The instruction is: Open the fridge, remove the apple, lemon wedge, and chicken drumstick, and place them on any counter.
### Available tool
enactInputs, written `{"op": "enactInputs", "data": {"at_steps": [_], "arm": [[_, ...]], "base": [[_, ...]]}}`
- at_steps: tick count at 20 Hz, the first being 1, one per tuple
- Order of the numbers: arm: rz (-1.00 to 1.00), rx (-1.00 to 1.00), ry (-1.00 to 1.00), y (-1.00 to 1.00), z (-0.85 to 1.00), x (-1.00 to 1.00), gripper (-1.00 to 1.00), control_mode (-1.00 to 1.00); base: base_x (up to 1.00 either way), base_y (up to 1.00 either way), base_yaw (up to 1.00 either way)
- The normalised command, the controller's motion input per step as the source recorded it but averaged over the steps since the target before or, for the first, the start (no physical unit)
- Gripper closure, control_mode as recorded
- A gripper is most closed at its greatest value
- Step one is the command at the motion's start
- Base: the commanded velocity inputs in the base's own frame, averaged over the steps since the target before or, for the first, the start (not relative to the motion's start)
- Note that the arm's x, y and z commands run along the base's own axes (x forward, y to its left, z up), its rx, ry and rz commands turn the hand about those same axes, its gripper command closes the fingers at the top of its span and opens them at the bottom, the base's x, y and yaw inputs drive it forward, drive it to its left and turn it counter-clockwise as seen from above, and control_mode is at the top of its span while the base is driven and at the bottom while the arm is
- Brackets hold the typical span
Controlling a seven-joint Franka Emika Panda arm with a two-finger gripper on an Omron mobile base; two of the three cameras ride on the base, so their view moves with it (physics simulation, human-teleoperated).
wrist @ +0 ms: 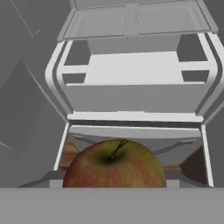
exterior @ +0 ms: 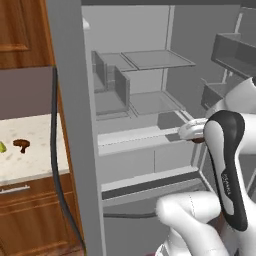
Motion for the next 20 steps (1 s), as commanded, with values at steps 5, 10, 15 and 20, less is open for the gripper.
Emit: {"op": "enactInputs", "data": {"at_steps": [5,10,15,20], "arm": [[0.00,0.00,0.00,0.00,0.00,0.00,1.00,1.00],[0.00,0.00,0.00,0.00,0.00,0.00,1.00,1.00],[0.00,0.00,0.00,0.00,0.00,0.00,1.00,1.00],[0.00,0.00,0.00,0.00,0.00,0.00,1.00,1.00]], "base": [[-1.00,0.00,0.05],[-1.00,0.24,0.04],[-0.75,0.36,0.05],[-0.05,0.98,0.01]]}}
